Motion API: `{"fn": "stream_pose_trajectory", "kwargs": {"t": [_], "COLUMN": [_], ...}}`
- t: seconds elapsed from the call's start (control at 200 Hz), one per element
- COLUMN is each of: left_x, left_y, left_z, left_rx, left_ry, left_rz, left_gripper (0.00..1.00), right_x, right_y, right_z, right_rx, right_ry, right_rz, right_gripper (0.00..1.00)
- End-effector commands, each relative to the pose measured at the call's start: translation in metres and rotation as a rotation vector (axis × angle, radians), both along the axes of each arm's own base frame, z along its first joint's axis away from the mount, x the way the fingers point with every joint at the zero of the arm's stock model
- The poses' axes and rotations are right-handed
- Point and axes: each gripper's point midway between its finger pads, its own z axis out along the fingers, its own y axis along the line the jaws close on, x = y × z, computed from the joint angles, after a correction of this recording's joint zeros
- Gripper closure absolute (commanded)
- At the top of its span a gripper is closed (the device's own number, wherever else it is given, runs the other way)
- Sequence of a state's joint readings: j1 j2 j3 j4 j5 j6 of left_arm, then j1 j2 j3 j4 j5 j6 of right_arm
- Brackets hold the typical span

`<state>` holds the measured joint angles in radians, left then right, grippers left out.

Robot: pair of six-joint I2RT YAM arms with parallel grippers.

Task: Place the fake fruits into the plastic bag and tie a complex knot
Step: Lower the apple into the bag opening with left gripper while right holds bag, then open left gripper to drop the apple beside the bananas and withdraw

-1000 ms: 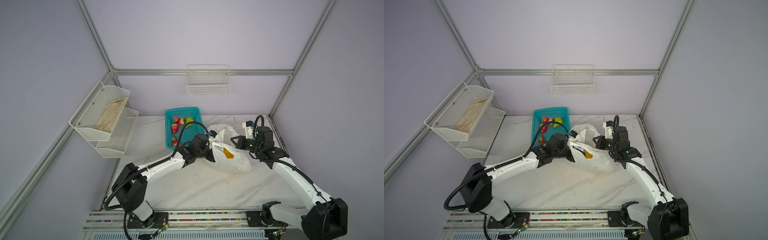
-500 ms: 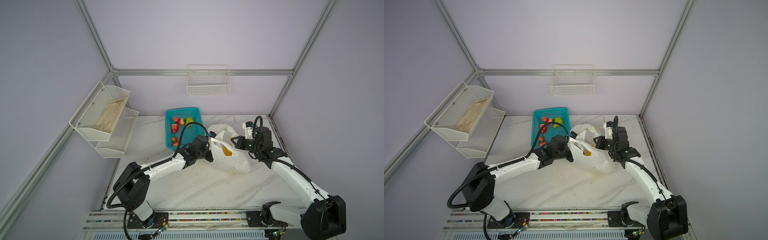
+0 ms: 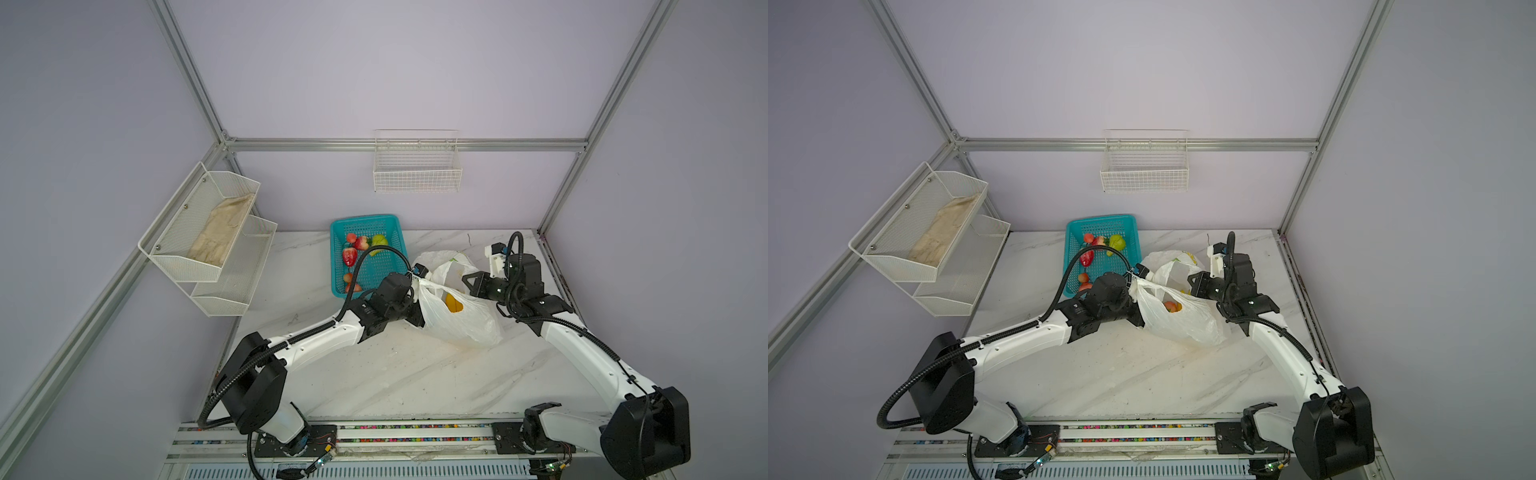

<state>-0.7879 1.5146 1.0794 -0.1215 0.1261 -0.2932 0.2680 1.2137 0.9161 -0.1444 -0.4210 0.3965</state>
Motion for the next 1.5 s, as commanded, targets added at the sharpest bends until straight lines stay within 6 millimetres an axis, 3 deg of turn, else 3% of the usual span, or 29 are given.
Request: {"fn": "stream_pose_trajectory", "kwargs": {"t": [0.0,0.07,0.09,0.235,0.645,0.945,1.08,1.15,1.22,1.32,1.495], "left_x": [-0.013,-0.015,-0.019,-0.023,-0.028,0.006,0.028,0.032,0.026,0.019,0.023], "left_y": [0.006,0.010,0.014,0.032,0.071,0.124,0.146,0.141,0.118,0.091,0.064], "left_z": [0.016,0.016,0.030,0.042,0.051,0.048,0.057,0.064,0.070,0.065,0.063], "left_rx": [-0.032,-0.024,-0.045,-0.046,-0.093,-0.027,-0.012,-0.037,-0.093,-0.195,-0.301], "left_ry": [-0.036,-0.034,-0.055,-0.065,-0.006,-0.015,-0.043,-0.036,-0.018,0.075,0.135], "left_rz": [-0.034,-0.031,-0.030,0.008,0.025,0.261,0.398,0.388,0.267,0.163,0.094], "left_gripper": [0.12,0.12,0.12,0.12,0.16,0.18,0.18,0.19,0.18,0.19,0.20], "right_x": [0.007,0.008,0.009,0.014,0.026,0.023,0.018,0.014,0.011,0.010,0.010], "right_y": [-0.006,-0.007,-0.008,-0.016,-0.018,-0.014,-0.018,-0.019,-0.016,-0.015,-0.010], "right_z": [0.001,0.002,0.002,0.006,0.007,0.009,0.015,0.017,0.016,0.016,0.016], "right_rx": [-0.008,-0.011,-0.011,-0.041,-0.058,-0.060,-0.065,-0.060,-0.051,-0.044,-0.028], "right_ry": [-0.013,-0.013,-0.014,-0.028,-0.049,-0.067,-0.079,-0.085,-0.079,-0.079,-0.086], "right_rz": [-0.040,-0.050,-0.053,-0.097,-0.085,-0.046,-0.061,-0.060,-0.047,-0.039,-0.015], "right_gripper": [0.95,0.95,0.95,0.95,0.95,0.95,0.95,0.95,0.95,0.95,0.95]}}
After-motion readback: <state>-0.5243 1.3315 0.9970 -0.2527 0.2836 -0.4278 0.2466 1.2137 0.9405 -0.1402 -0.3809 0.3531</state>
